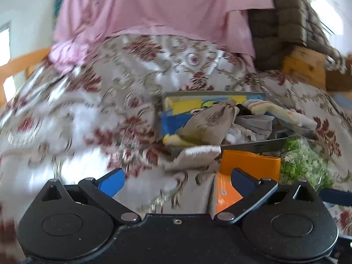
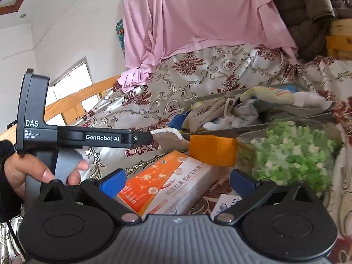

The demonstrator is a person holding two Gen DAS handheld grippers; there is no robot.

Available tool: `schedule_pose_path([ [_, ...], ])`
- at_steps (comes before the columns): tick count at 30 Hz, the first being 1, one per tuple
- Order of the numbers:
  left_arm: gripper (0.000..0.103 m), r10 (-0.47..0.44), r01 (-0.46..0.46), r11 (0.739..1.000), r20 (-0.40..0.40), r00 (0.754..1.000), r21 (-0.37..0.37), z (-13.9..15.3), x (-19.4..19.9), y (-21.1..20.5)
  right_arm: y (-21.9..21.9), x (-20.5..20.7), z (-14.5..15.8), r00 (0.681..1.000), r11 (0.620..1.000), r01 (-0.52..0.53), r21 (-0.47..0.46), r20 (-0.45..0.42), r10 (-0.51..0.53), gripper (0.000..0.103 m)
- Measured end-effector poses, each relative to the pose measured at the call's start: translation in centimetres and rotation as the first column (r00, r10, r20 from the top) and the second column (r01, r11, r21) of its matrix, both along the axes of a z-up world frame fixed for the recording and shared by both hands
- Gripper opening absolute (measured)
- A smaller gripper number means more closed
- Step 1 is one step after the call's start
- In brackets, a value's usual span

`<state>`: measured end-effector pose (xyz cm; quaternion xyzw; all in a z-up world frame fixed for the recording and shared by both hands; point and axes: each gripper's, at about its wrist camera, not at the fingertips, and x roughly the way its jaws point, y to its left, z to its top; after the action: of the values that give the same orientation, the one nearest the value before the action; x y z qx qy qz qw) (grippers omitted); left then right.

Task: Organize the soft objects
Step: 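Grasp the white fabric strip with left tool while right tool grasps the orange silicone piece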

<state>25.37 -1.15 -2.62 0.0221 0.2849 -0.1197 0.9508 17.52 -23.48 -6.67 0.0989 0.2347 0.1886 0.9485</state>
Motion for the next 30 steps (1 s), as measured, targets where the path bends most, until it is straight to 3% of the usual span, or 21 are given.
schedule_pose_path([
  [11,0.101,-0.212,0.205,0.969,0.041,0.976,0.137,-1.0,4.0,-1.9,-0.6,2.8,-0.7,0.999,0.997,0.048,0.057,-0.016,-0.047,0.103],
  [20,0.087,-0.298,0.293,0.939,0.0,0.955,0.182,-1.5,6.4,-2.9,-0.4,3.6,-0.7,0.996,0.989,0.062,0.132,-0.076,-0.053,0.103],
  [26,0.069,-0.379,0.375,0.9,-0.026,0.925,0.223,-1.8,6.5,-3.6,-0.5,3.8,-0.6,0.994,0.983,0.081,0.165,-0.086,-0.068,0.103],
  [30,0.045,-0.405,0.404,0.88,-0.049,0.913,0.25,-2.2,6.5,-4.0,-0.8,3.8,0.5,0.997,0.987,0.057,0.151,-0.052,-0.05,0.103],
])
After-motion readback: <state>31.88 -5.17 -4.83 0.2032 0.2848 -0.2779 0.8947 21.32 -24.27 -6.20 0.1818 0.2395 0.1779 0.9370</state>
